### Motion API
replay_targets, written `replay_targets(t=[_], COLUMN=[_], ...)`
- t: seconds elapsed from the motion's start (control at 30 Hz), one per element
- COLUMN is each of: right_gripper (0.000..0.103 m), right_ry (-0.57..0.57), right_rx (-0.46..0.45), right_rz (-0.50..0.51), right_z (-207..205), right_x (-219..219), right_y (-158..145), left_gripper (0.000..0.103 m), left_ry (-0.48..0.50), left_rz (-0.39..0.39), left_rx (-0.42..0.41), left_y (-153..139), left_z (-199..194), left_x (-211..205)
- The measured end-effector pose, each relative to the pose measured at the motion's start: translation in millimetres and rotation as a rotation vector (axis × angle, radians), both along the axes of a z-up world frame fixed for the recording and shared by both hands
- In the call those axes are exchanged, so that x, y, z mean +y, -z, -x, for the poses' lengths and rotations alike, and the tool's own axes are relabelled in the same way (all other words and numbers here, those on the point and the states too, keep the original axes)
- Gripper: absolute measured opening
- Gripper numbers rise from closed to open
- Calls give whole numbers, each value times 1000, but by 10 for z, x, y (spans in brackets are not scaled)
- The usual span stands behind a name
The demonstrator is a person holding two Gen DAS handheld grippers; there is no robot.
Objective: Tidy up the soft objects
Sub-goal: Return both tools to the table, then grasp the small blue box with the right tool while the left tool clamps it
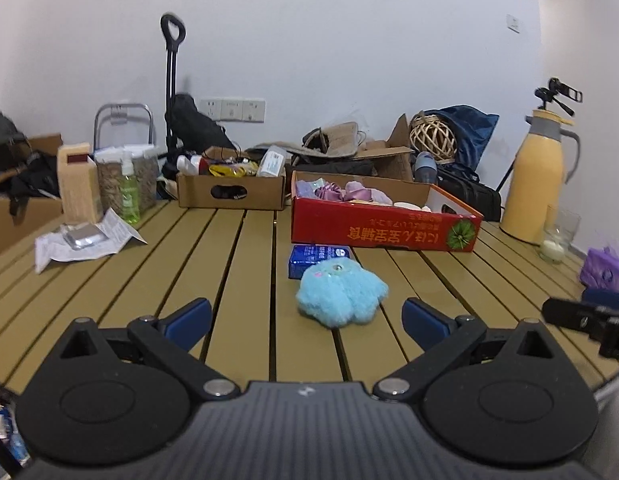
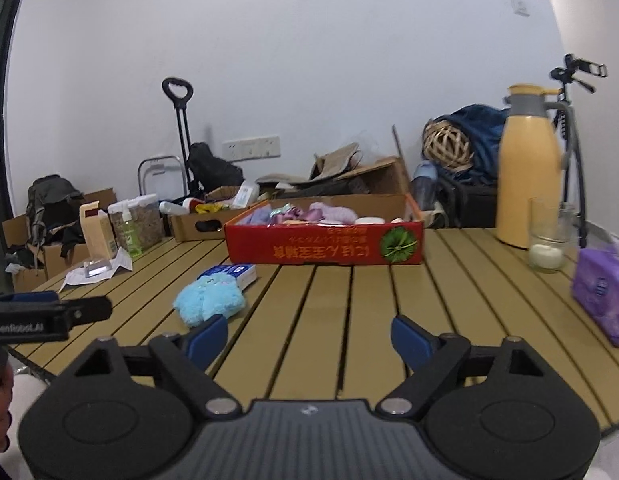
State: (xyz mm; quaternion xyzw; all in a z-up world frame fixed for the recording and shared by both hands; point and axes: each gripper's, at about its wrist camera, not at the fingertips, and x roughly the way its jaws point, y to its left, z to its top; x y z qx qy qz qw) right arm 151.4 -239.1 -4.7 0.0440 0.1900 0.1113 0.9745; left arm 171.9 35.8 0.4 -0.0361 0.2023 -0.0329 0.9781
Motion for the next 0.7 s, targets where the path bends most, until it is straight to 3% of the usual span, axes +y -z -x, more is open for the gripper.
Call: replay_targets(t=[0.17, 0.27, 0.47, 0.6, 0.7], right_gripper=[85, 82, 69, 54, 47], right_ry=[-48, -85, -153, -158, -172], right_rx=[49, 81, 141, 197, 250], right_rz=[-51, -54, -137, -177, -214], right_z=[-528, -896, -1682, -2198, -2448], right_x=[167, 318, 591, 745, 851], right_y=[10, 39, 105, 205, 316], left_gripper=[102, 96, 71, 49, 44], left_ry=[24, 45, 95, 91, 115], left_rz=[39, 51, 69, 84, 149], left_rx=[51, 90, 162, 245, 304], left_y=[1, 24, 74, 222, 366], left_z=[-576, -956, -1750, -2173, -2351], left_x=[117, 147, 207, 267, 337])
